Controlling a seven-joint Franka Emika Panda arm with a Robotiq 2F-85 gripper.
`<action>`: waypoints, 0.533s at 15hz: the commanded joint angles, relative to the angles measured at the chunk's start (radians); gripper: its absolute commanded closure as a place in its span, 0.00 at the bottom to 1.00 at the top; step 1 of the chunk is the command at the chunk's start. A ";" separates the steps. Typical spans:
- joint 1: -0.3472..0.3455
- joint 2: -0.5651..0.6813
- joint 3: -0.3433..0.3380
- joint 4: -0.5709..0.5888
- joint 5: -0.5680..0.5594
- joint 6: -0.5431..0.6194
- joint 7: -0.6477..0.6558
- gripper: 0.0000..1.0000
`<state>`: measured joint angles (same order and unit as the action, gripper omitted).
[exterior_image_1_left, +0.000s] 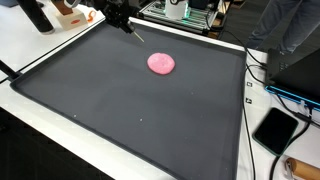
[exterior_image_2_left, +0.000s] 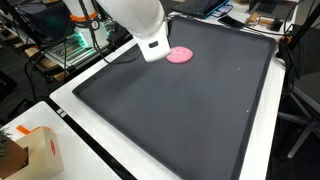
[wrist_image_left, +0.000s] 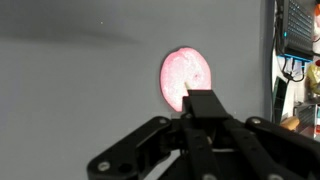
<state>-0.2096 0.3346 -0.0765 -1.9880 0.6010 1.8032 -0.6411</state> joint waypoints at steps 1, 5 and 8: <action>-0.012 0.021 0.006 0.010 0.008 -0.002 0.006 0.97; -0.015 0.025 0.007 0.008 0.011 -0.002 0.008 0.97; -0.015 0.021 0.006 0.007 0.011 0.000 0.011 0.97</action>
<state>-0.2108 0.3493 -0.0765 -1.9880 0.6010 1.8032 -0.6384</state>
